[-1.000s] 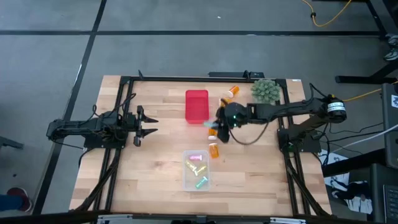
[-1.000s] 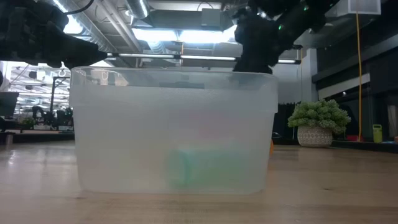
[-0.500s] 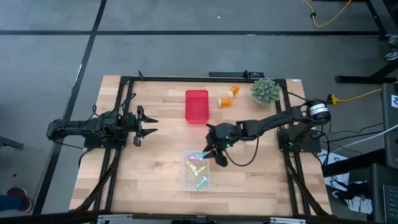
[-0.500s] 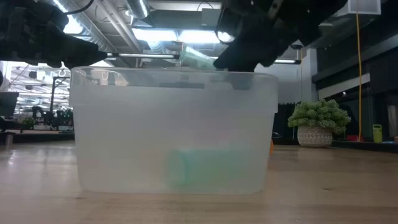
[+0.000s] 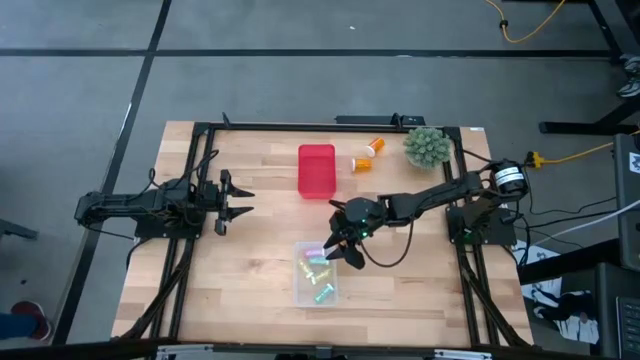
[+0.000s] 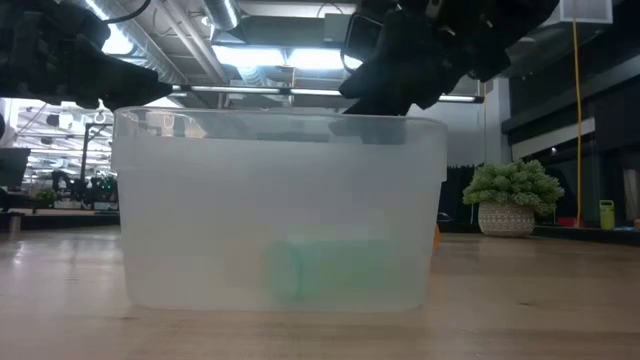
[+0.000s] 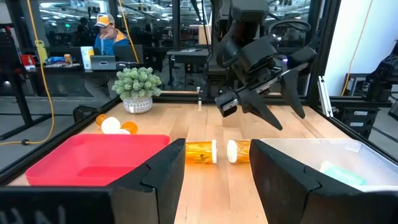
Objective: Pick and place medicine bottles into bin by pill shape (circle, oval)
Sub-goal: Move the large orange pill bottles to the center of the table
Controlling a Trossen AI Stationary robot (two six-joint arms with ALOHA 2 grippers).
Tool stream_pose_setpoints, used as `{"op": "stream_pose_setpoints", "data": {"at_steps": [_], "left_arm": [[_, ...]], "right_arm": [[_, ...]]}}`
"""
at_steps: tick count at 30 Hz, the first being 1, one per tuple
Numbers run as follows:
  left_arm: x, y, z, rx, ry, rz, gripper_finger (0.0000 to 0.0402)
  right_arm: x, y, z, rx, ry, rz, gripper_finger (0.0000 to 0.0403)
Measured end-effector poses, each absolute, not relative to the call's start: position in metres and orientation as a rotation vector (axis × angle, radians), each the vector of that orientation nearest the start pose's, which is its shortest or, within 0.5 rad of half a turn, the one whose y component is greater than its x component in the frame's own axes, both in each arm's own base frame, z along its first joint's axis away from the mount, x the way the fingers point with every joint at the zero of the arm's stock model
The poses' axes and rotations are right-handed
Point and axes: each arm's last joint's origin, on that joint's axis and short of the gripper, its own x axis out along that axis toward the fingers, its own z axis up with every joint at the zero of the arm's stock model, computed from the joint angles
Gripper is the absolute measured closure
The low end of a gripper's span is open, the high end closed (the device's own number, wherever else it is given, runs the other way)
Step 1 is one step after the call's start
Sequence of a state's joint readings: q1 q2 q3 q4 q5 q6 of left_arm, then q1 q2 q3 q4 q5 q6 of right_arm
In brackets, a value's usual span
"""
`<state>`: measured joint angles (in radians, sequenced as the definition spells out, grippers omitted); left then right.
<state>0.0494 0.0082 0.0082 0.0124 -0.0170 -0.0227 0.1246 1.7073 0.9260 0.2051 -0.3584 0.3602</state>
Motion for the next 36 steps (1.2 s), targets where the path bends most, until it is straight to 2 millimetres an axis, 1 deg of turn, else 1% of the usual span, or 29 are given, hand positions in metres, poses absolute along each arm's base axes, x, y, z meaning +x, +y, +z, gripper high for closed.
{"op": "stream_pose_setpoints", "data": {"at_steps": [5, 13, 16, 19, 22, 28, 32, 34, 36], "left_arm": [[0.098, 0.005, 0.167, -0.022, -0.013, 0.066, 0.0228], [0.098, 0.005, 0.167, -0.022, -0.013, 0.066, 0.0228], [0.098, 0.005, 0.167, -0.022, -0.013, 0.066, 0.0228], [0.098, 0.005, 0.167, -0.022, -0.013, 0.066, 0.0228], [0.098, 0.005, 0.167, -0.022, -0.013, 0.066, 0.0228], [0.098, 0.005, 0.167, -0.022, -0.013, 0.066, 0.0228], [0.098, 0.005, 0.167, -0.016, -0.013, 0.067, 0.0228], [0.098, 0.005, 0.167, -0.015, -0.012, 0.066, 0.0228], [0.098, 0.005, 0.167, -0.015, -0.012, 0.067, 0.0228]], "right_arm": [[0.349, 0.048, 0.183, 0.420, 0.655, 0.348, 0.0208], [0.349, 0.021, 0.184, 0.446, 0.655, 0.270, 0.0208], [0.344, 0.010, 0.191, 0.451, 0.664, 0.226, 0.0208], [0.334, 0.000, 0.202, 0.429, 0.677, 0.136, 0.0208], [0.320, -0.008, 0.217, 0.351, 0.685, -0.014, 0.0208], [0.293, -0.021, 0.244, 0.178, 0.629, -0.462, 0.0208], [0.280, -0.032, 0.252, 0.157, 0.572, -0.754, 0.0208], [0.274, -0.041, 0.252, 0.153, 0.576, -0.850, 0.0210], [0.271, -0.053, 0.251, 0.162, 0.588, -0.902, 0.0213]]}}
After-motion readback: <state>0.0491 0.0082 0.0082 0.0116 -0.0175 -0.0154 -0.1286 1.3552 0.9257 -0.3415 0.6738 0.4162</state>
